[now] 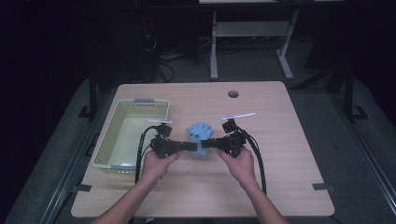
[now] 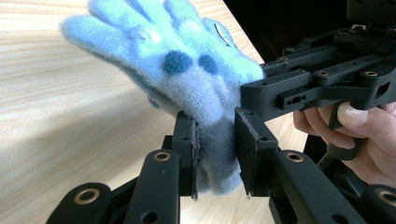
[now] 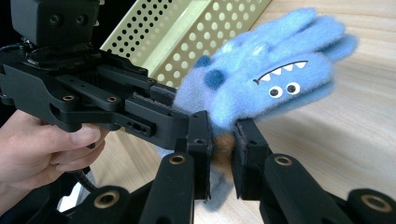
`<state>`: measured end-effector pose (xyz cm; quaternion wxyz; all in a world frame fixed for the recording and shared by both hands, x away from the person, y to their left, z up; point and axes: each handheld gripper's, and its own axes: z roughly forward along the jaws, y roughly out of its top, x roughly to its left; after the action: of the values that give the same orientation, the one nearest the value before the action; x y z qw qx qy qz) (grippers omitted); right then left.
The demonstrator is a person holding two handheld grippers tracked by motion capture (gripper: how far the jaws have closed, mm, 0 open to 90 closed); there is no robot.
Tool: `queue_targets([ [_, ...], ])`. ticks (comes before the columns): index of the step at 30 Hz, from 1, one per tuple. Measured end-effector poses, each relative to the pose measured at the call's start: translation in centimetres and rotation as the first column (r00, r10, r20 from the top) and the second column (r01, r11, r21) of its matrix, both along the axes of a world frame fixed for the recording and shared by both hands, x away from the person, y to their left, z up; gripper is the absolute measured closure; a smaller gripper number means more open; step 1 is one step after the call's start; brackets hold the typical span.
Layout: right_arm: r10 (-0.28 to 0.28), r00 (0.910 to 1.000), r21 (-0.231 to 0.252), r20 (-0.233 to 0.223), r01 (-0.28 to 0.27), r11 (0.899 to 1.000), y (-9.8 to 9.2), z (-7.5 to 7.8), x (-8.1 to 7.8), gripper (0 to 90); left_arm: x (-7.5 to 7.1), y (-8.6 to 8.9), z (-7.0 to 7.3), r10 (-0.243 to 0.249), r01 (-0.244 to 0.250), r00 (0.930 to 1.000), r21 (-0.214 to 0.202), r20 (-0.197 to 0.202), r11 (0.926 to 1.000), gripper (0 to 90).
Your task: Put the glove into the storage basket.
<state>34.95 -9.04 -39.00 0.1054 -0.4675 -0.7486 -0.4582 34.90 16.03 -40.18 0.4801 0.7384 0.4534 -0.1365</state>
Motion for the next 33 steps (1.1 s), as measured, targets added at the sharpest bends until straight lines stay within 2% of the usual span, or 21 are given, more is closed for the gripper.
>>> queue_targets([
  [9, 0.017, 0.9998, -0.009, 0.007, -0.017, 1.000, 1.1, 1.0, 0.3, 79.0, 0.1, 1.2, 0.8, 0.009, -0.009, 1.0000, -0.013, 0.003, 0.9999, 70.5],
  [12, 0.023, 0.9997, -0.003, 0.009, -0.023, 1.000, 1.4, 1.4, 0.6, 79.0, 0.2, 1.6, 1.3, 0.014, -0.014, 0.9999, -0.015, 0.009, 0.9998, 70.5],
  [15, 0.026, 0.9991, -0.003, 0.033, -0.026, 1.000, 1.8, 1.8, 0.7, 79.1, 0.2, 2.0, 1.6, 0.020, -0.020, 0.9997, -0.019, 0.017, 0.9996, 70.5],
  [20, 0.033, 0.9993, 0.016, 0.021, -0.033, 0.999, 2.2, 2.2, 1.0, 79.1, 0.3, 2.6, 2.2, 0.025, -0.024, 0.9994, -0.023, 0.022, 0.9994, 70.5],
  [25, 0.041, 0.9986, 0.021, 0.032, -0.042, 0.999, 2.9, 2.8, 1.3, 79.0, 0.4, 3.4, 2.7, 0.033, -0.032, 0.9991, -0.027, 0.027, 0.9991, 70.5],
  [26, 0.048, 0.9979, 0.018, 0.044, -0.048, 0.999, 3.1, 2.9, 1.4, 79.0, 0.4, 3.6, 2.8, 0.032, -0.031, 0.9990, -0.028, 0.031, 0.9991, 70.5],
  [28, 0.055, 0.9980, 0.034, 0.033, -0.056, 0.998, 3.3, 3.2, 1.5, 79.1, 0.5, 3.9, 3.2, 0.034, -0.033, 0.9988, -0.022, 0.036, 0.9992, 70.5],
  [29, 0.054, 0.9980, 0.035, 0.035, -0.055, 0.998, 3.5, 3.2, 1.6, 79.1, 0.6, 4.1, 3.3, 0.030, -0.029, 0.9983, -0.018, 0.049, 0.9994, 70.5],
  [33, 0.064, 0.9967, 0.036, 0.050, -0.066, 0.997, 4.2, 3.8, 1.8, 79.1, 0.6, 4.9, 3.9, 0.037, -0.036, 0.9977, -0.019, 0.058, 0.9992, 70.5],
])
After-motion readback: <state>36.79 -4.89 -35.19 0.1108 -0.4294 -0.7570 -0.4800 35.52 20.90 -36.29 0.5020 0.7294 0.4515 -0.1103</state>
